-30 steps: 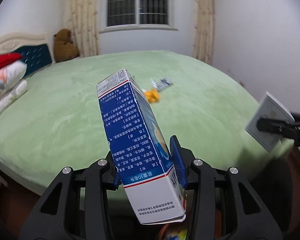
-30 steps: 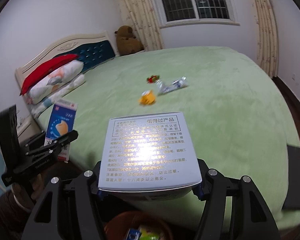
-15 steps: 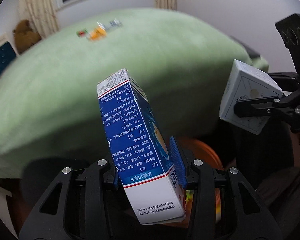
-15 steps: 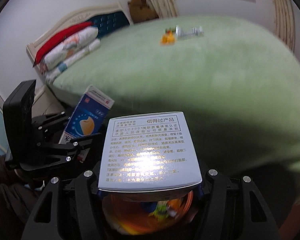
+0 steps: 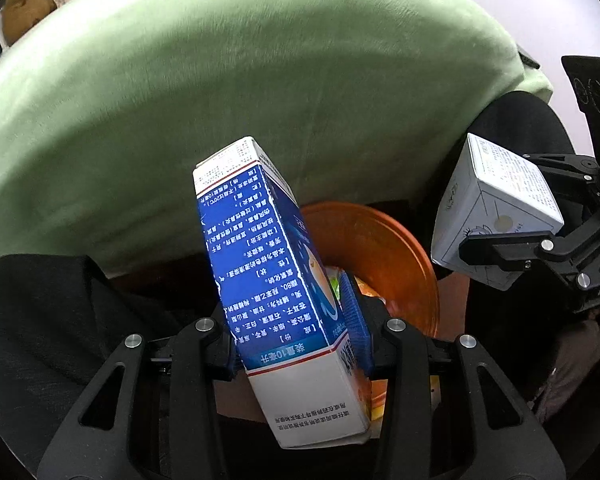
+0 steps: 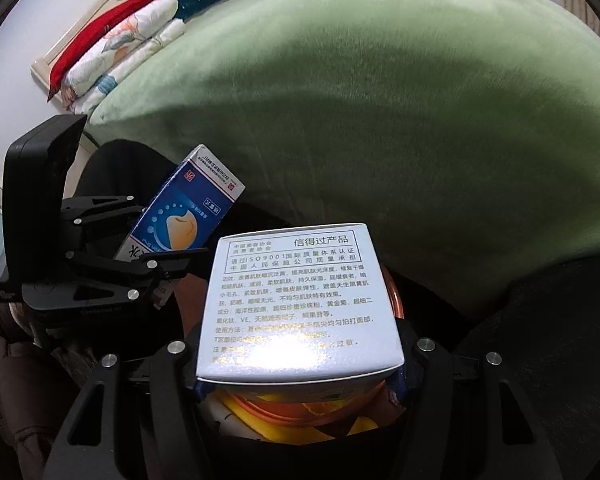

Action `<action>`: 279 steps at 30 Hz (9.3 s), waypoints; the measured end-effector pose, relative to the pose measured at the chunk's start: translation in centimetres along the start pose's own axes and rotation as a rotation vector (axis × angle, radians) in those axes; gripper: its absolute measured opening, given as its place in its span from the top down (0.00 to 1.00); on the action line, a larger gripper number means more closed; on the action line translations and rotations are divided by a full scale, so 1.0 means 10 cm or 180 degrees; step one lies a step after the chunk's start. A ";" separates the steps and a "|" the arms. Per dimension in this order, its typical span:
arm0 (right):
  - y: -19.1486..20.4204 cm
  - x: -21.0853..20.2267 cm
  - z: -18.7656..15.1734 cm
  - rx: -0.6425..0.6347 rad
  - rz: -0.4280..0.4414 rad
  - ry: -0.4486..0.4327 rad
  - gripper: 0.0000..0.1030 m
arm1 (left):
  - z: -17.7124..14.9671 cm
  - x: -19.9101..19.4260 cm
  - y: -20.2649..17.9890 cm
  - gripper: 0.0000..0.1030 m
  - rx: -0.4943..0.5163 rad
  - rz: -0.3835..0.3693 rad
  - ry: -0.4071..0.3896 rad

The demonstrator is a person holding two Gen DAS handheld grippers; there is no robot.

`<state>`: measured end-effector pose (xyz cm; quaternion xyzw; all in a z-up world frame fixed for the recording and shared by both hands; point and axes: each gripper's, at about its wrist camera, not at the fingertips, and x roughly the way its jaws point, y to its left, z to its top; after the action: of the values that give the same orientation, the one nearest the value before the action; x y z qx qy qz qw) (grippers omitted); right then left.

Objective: Collect trash
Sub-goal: 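Open both tools to drop the carton and white box into the bucket, then grasp the yellow plastic piece on the bed with the left tool, then grasp the white round cap with the right tool, then carry the yellow piece and white cap over the orange bucket and open both tools, then grasp the white-blue milk pouch on the bed with the right tool, then grasp the red toy car with green wheels with the left tool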

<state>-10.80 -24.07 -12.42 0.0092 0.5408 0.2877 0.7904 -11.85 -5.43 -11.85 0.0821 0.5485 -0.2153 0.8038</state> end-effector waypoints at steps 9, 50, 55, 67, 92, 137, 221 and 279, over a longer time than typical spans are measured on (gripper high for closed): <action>0.01 0.07 0.07 -0.0021 -0.0122 0.0048 0.21 | 0.08 0.01 0.01 0.17 -0.0021 0.0139 -0.0035; -0.50 -1.03 0.58 0.0455 0.0058 -0.1495 0.16 | 2.99 -0.16 1.24 0.12 -0.1200 0.0638 -0.1078; -0.58 -1.02 0.62 0.0486 0.0098 -0.1474 0.16 | 3.19 0.08 1.43 0.12 -0.1431 0.0483 -0.0900; -0.62 -0.91 0.70 0.0538 0.0139 -0.1383 0.16 | 3.15 0.16 1.51 0.46 -0.1419 0.0564 -0.1042; -0.26 -0.24 3.01 -0.0366 0.0172 -0.1249 0.14 | 1.94 -0.35 1.64 0.46 -0.1035 0.1170 -0.1347; -0.20 -0.28 2.35 0.0115 -0.0363 -0.1099 0.70 | 1.64 -0.39 1.35 0.46 -0.0814 0.1086 -0.1709; -1.03 0.11 4.01 0.1767 0.0272 -0.1066 0.35 | 1.46 -0.52 1.10 0.14 -0.0693 0.1036 -0.1844; -0.86 -0.34 2.53 0.0627 0.0029 -0.1832 0.81 | 4.13 0.36 2.49 0.14 -0.0858 0.0931 -0.1272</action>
<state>13.93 -25.28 -1.82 0.1694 0.3199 0.2229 0.9052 35.03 0.72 -1.88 0.0086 0.3851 -0.0339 0.9222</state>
